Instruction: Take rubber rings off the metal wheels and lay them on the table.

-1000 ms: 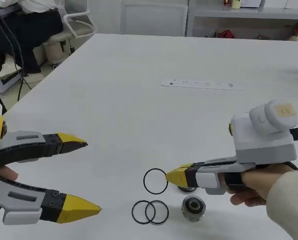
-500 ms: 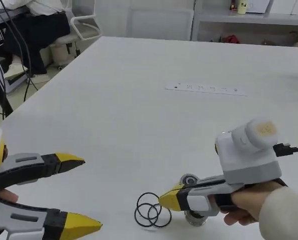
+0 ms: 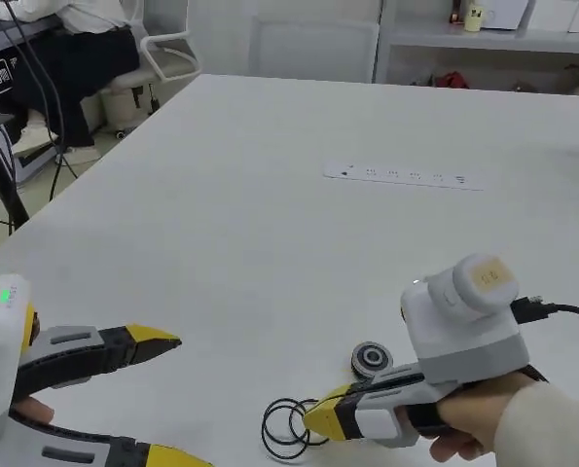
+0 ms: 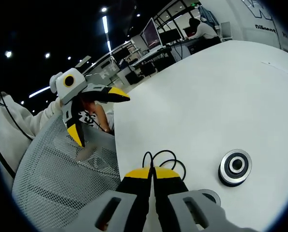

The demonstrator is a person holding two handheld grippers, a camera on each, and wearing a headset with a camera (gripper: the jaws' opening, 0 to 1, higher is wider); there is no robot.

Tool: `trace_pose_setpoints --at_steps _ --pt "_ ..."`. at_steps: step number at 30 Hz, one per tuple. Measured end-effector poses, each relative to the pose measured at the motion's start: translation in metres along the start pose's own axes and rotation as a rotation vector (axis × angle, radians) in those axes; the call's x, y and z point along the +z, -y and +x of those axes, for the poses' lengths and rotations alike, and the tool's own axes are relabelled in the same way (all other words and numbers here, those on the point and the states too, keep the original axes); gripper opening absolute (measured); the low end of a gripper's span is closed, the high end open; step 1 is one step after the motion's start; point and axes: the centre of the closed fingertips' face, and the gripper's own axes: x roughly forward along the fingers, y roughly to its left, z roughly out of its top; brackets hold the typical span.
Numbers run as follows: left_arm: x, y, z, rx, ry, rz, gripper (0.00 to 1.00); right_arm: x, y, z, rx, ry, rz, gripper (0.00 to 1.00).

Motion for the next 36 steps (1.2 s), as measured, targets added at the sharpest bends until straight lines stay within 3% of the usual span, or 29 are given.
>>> trace_pose_setpoints --at_steps 10,26,36 --pt "-0.002 0.003 0.002 -0.004 -0.006 -0.004 0.72 -0.010 0.000 0.005 -0.009 -0.041 -0.033 0.00" --pt "-0.002 -0.002 -0.001 0.030 -0.016 0.010 0.72 -0.005 0.005 0.000 -0.041 -0.031 -0.088 0.02" --pt "0.019 -0.003 -0.010 0.053 0.015 0.044 0.72 0.005 0.010 -0.007 -0.064 -0.004 -0.104 0.05"
